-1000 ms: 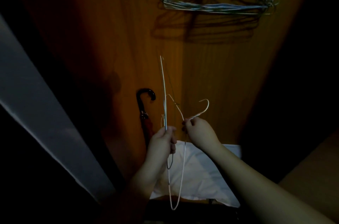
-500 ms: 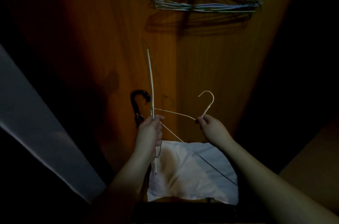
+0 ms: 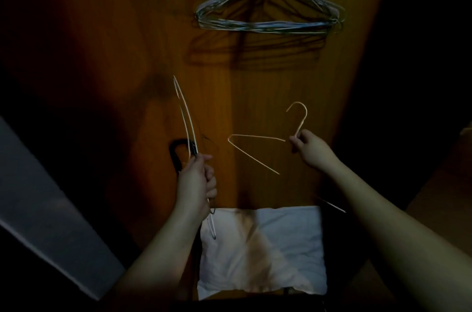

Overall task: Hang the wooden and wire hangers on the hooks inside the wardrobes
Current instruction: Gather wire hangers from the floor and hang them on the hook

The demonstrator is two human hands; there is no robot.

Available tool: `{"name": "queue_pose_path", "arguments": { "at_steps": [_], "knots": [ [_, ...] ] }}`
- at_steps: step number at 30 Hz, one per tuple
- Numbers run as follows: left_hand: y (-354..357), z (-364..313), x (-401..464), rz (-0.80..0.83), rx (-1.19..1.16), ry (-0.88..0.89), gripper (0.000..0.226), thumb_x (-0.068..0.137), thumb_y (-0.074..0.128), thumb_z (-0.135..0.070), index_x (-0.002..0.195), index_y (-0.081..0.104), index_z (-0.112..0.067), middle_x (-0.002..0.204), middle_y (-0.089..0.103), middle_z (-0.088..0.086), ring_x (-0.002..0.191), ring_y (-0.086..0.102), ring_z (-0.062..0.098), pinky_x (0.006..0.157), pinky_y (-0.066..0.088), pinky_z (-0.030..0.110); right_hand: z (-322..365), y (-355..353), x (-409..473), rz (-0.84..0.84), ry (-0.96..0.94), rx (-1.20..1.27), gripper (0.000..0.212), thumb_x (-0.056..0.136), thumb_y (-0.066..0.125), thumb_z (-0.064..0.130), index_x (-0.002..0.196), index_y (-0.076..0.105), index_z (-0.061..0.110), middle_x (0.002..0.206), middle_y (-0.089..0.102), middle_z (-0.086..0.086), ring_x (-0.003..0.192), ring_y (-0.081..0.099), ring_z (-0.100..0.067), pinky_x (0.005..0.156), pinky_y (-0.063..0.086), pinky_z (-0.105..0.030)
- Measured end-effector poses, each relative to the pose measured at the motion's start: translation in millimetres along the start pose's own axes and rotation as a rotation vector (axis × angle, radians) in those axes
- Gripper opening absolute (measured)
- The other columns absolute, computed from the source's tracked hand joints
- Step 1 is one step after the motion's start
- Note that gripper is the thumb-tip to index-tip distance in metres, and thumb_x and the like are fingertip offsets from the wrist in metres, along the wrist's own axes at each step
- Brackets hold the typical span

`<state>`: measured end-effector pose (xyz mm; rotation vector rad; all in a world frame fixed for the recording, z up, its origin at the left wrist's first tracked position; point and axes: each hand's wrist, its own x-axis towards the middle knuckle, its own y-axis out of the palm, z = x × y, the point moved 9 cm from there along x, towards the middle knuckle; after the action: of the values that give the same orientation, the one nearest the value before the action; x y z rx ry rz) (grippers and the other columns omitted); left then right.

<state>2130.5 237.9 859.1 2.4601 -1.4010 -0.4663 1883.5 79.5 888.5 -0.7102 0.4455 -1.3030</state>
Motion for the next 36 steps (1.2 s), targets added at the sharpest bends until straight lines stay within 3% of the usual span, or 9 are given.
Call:
{"name": "queue_pose_path", "arguments": {
  "at_steps": [8, 11, 16, 20, 22, 28, 31, 34, 36],
  "knots": [
    [39.0, -58.6, 6.4, 0.053, -0.136, 0.113, 0.026, 0.106, 0.034, -0.022, 0.092, 0.054, -0.012, 0.049, 0.041, -0.005, 0.031, 0.026, 0.004, 0.034, 0.017, 0.012, 63.6, -59.6, 37.5, -0.066, -0.177, 0.029, 0.023, 0.105, 0.038, 0.03, 0.104, 0.059, 0.02, 0.089, 0.062, 0.001, 0.073, 0.055, -0.011, 0.058, 0.038, -0.022],
    [57.2, -84.7, 3.4, 0.093, -0.167, 0.164, 0.026, 0.106, 0.035, -0.024, 0.093, 0.054, -0.013, 0.051, 0.042, -0.004, 0.033, 0.028, 0.004, 0.035, 0.019, 0.013, 90.1, -88.8, 52.3, -0.128, -0.217, 0.036, 0.027, 0.104, 0.038, 0.033, 0.105, 0.061, 0.019, 0.087, 0.062, 0.0, 0.066, 0.051, -0.01, 0.056, 0.038, -0.024],
    [87.7, -130.7, -3.2, 0.13, -0.176, 0.234, 0.025, 0.106, 0.036, -0.024, 0.094, 0.054, -0.012, 0.053, 0.042, -0.002, 0.033, 0.029, 0.006, 0.036, 0.022, 0.013, 130.3, -136.4, 77.9, -0.258, -0.266, 0.061, 0.03, 0.104, 0.038, 0.033, 0.11, 0.063, 0.017, 0.089, 0.06, 0.001, 0.072, 0.052, -0.011, 0.06, 0.037, -0.026],
    [105.5, -158.9, -6.2, 0.145, -0.173, 0.28, 0.026, 0.106, 0.036, -0.025, 0.092, 0.054, -0.012, 0.053, 0.042, -0.002, 0.033, 0.03, 0.006, 0.036, 0.024, 0.015, 156.3, -157.3, 94.6, -0.294, -0.296, 0.027, 0.035, 0.104, 0.039, 0.034, 0.123, 0.062, 0.015, 0.101, 0.061, -0.001, 0.091, 0.058, -0.02, 0.076, 0.043, -0.031],
    [111.1, -170.1, -7.8, 0.147, -0.164, 0.304, 0.027, 0.106, 0.036, -0.026, 0.093, 0.055, -0.012, 0.053, 0.042, -0.002, 0.033, 0.031, 0.007, 0.037, 0.025, 0.015, 166.7, -162.8, 102.1, -0.294, -0.303, 0.022, 0.035, 0.104, 0.039, 0.035, 0.122, 0.061, 0.015, 0.102, 0.064, -0.003, 0.09, 0.06, -0.021, 0.077, 0.046, -0.036],
    [123.7, -194.7, -11.7, 0.157, -0.173, 0.359, 0.026, 0.105, 0.038, -0.028, 0.099, 0.057, -0.012, 0.055, 0.042, -0.002, 0.034, 0.033, 0.007, 0.037, 0.026, 0.016, 187.9, -181.6, 124.1, -0.314, -0.311, 0.127, 0.033, 0.104, 0.037, 0.035, 0.106, 0.063, 0.015, 0.092, 0.064, -0.006, 0.068, 0.054, -0.015, 0.058, 0.039, -0.03],
    [128.2, -199.4, -12.7, 0.16, -0.163, 0.375, 0.026, 0.105, 0.039, -0.029, 0.101, 0.058, -0.012, 0.055, 0.043, -0.002, 0.035, 0.033, 0.006, 0.036, 0.026, 0.017, 194.9, -192.5, 137.9, -0.326, -0.299, 0.21, 0.034, 0.104, 0.038, 0.034, 0.111, 0.063, 0.012, 0.093, 0.064, -0.006, 0.077, 0.056, -0.018, 0.059, 0.038, -0.03],
    [129.8, -202.7, -12.5, 0.147, -0.153, 0.383, 0.026, 0.105, 0.039, -0.028, 0.101, 0.059, -0.013, 0.055, 0.042, -0.002, 0.035, 0.032, 0.006, 0.036, 0.026, 0.017, 199.8, -201.7, 150.8, -0.327, -0.258, 0.305, 0.031, 0.104, 0.04, 0.033, 0.11, 0.063, 0.014, 0.085, 0.061, -0.001, 0.062, 0.049, -0.011, 0.051, 0.033, -0.025],
    [129.8, -204.5, -10.8, 0.146, -0.153, 0.385, 0.026, 0.105, 0.038, -0.028, 0.102, 0.059, -0.013, 0.055, 0.042, -0.003, 0.035, 0.032, 0.006, 0.036, 0.026, 0.017, 204.3, -209.4, 158.9, -0.339, -0.247, 0.381, 0.031, 0.103, 0.042, 0.032, 0.117, 0.062, 0.013, 0.092, 0.062, -0.004, 0.067, 0.051, -0.012, 0.053, 0.035, -0.023]
  ]
}}
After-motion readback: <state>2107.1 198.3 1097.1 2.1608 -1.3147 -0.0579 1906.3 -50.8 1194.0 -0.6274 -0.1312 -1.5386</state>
